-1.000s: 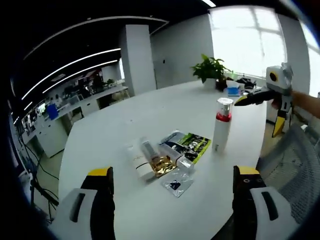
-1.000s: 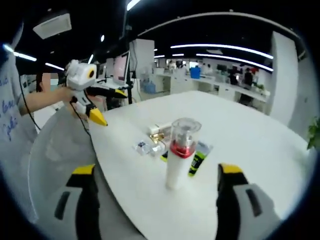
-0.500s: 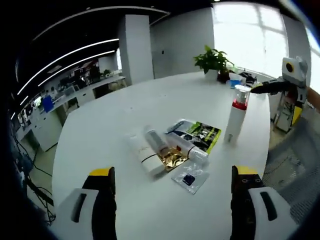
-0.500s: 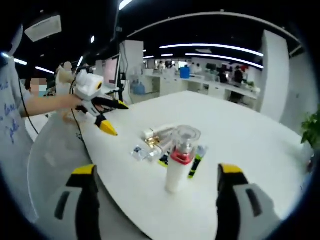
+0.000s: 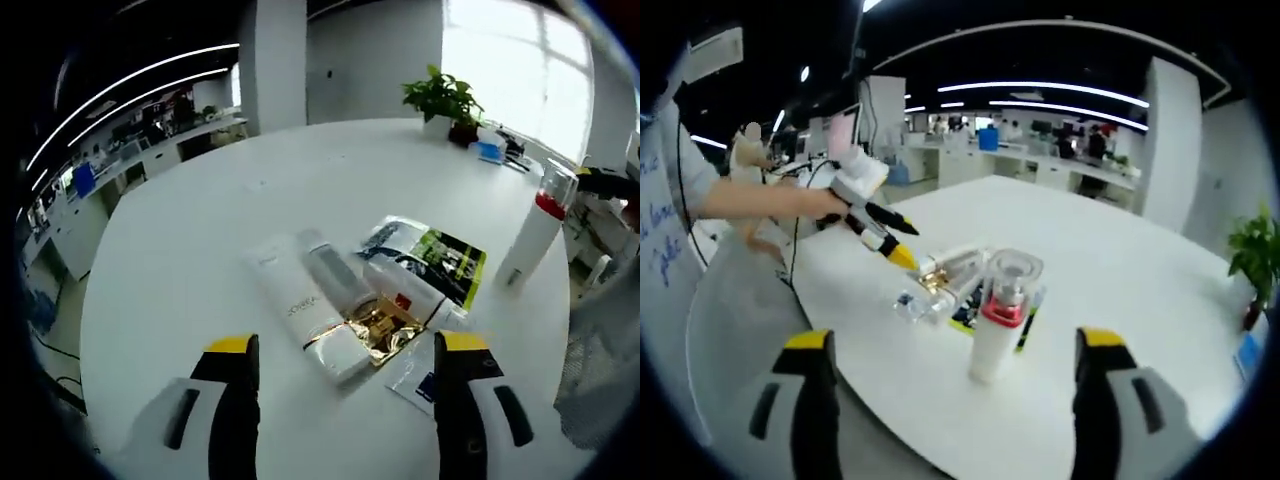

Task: Arrange the skincare products in the storage area until every visible bottle or jar stands upright without overlapping.

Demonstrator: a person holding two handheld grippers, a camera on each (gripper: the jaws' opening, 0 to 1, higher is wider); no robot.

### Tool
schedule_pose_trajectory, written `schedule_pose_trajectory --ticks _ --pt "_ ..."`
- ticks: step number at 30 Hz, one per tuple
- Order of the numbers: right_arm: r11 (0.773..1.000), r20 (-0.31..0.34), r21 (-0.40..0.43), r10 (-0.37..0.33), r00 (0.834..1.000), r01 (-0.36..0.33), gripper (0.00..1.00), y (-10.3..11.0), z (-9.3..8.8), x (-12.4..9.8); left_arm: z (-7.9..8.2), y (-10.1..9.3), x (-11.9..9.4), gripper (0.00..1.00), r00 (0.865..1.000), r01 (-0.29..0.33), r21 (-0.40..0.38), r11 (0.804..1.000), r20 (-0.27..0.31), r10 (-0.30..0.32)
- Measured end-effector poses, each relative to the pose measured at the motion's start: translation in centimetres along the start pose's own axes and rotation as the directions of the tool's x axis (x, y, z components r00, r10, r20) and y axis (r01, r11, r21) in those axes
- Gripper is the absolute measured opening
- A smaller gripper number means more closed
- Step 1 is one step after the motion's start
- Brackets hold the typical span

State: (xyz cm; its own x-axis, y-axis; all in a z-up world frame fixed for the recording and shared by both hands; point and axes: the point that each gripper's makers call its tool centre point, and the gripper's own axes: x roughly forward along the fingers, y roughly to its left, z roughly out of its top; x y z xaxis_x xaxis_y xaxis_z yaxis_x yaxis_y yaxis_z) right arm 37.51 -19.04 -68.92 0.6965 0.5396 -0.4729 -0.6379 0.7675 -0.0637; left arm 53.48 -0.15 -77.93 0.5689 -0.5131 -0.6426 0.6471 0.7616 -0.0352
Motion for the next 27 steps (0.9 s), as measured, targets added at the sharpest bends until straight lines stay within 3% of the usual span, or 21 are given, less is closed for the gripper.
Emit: schedule_pose_trajectory --ticks 6,11,20,23,27 --pt "1.0 -0.007 0.021 -0.023 1.0 0.023 1.0 -0.1 -0.2 0.2 0.5 2.6 1.9 0.56 0.995 -0.063 0.027 0.998 -0.07 0.064" --pt "0.999 -0.023 0.032 -0.034 0.999 0.035 1.0 -0.4 -0.6 0.3 1.4 4.2 3.6 0.47 0.991 -0.076 0.026 0.997 -0.109 0.078" --pt "0.998 -0.043 0.047 -0.048 0.998 0.05 1.0 -1.1 -1.2 0.2 1.9 4.0 5.9 0.44 0.978 -0.059 0.019 0.998 -0.2 0.061" --pt "0.997 -0.043 0.053 -0.046 0.998 0.049 1.0 -1.1 -1.3 0.3 1.7 4.0 6.5 0.4 0.967 -0.064 0.057 0.996 -0.242 0.076" --pt "0.997 -0.05 0.054 -0.045 0.998 0.048 1.0 -1.1 -1.6 0.2 1.1 3.8 7.1 0.4 0.953 -0.062 0.019 0.998 -0.295 0.065"
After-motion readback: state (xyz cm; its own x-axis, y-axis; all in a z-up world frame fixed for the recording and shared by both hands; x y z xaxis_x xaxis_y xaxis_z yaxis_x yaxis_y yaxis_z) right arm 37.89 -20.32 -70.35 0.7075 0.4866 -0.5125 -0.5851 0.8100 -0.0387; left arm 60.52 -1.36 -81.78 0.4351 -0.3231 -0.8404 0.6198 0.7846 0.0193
